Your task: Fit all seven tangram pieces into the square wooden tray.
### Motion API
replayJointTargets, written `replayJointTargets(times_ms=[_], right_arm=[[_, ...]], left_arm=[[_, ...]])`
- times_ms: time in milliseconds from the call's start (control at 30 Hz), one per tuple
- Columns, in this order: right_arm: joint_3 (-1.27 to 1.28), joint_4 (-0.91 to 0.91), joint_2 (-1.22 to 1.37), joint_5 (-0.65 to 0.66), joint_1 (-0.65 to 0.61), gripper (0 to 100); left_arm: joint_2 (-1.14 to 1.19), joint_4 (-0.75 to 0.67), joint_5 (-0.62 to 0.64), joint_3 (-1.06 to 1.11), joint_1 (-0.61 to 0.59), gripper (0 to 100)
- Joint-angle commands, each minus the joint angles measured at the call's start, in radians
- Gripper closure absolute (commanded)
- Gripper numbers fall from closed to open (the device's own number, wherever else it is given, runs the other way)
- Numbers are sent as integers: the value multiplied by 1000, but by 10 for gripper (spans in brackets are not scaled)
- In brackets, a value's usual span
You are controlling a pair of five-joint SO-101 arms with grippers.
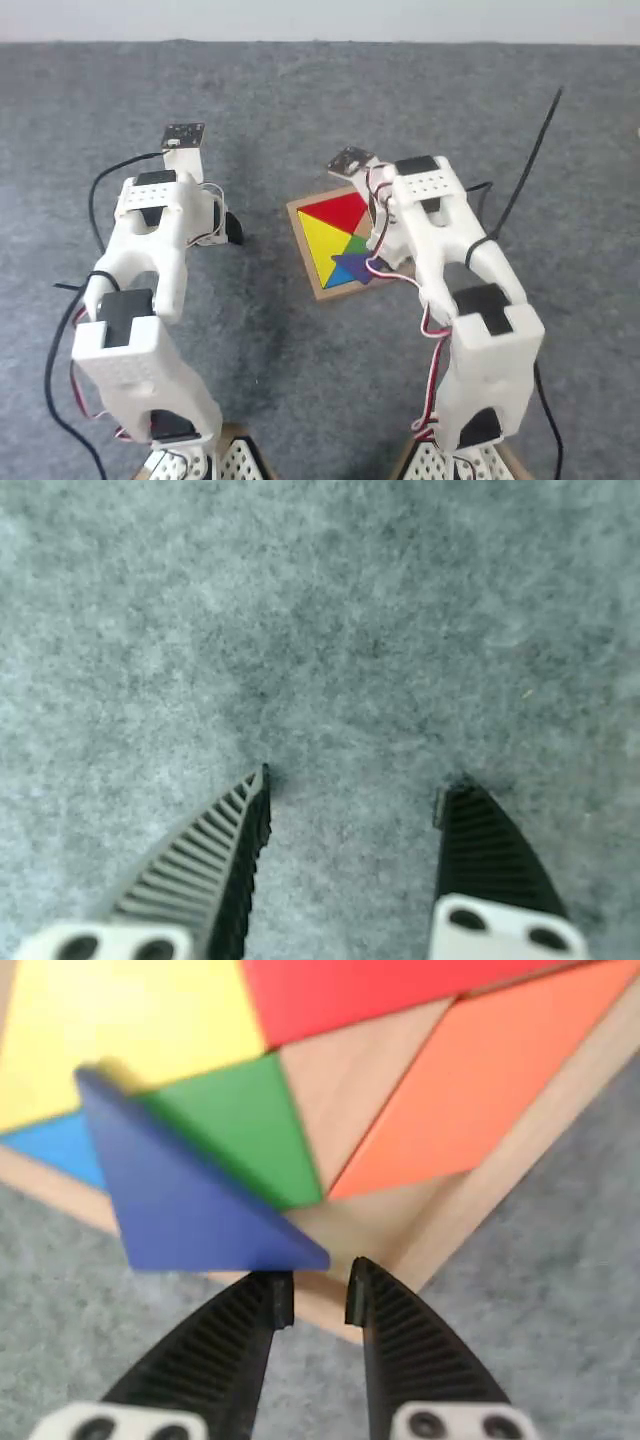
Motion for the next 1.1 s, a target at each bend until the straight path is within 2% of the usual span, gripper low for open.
replayJointTargets(times_ms=[0, 200, 433, 567, 833, 1067], right_arm=[[-124, -2, 38, 11, 24, 887], [-313, 70, 84, -23, 18, 887], [-523, 286, 77, -64, 10, 887], [-520, 407, 88, -112, -81, 888], [-404, 363, -21, -152, -272, 888], [-184, 196, -51, -147, -326, 888]], left_arm=[[-55, 6, -12, -5, 3, 743], [-55, 6, -12, -5, 3, 743], [-55, 6, -12, -5, 3, 743], [-55, 6, -12, -5, 3, 743], [-55, 6, -12, -7, 3, 743], [-55, 6, -12, -7, 3, 743]])
